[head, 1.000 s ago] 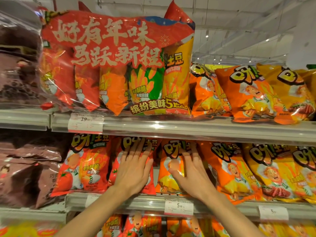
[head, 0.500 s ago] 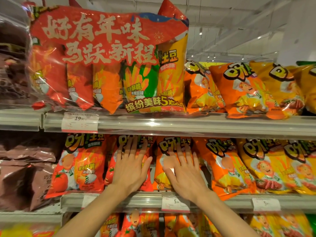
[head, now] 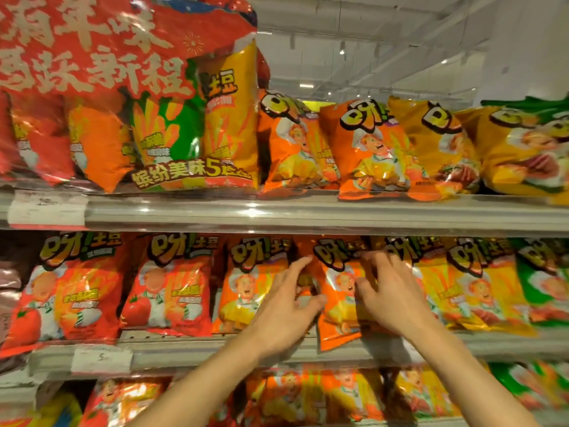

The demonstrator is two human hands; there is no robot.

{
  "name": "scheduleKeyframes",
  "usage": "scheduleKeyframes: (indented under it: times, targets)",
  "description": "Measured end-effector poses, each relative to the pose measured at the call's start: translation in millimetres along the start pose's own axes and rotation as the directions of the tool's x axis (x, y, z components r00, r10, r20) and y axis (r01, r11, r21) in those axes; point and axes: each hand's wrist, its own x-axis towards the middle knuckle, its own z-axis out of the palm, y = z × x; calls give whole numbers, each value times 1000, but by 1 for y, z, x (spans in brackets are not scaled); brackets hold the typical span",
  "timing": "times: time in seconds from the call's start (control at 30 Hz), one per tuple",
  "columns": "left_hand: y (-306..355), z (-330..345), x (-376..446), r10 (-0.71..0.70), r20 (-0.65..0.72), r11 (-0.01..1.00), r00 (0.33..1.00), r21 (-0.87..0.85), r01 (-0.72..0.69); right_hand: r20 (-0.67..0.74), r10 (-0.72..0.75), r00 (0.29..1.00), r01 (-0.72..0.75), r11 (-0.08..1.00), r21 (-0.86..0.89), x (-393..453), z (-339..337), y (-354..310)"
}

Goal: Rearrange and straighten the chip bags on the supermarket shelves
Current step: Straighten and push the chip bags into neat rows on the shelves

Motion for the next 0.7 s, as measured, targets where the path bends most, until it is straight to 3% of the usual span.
scheduleKeyframes:
  times: [0.17,0.33,0.7]
  targets:
    - [8,32,32,-167,68,986,984,-14,168,258,31,966,-65,990,125,3,-5,23]
    - [13,42,46,-211,117,974,970,-56,219,416,11,909,-161,931,328,11,-7,40]
    - [10,15,47,-89,65,986,994,-135,97,466,-99,879,-224,778,587,27,-12,49]
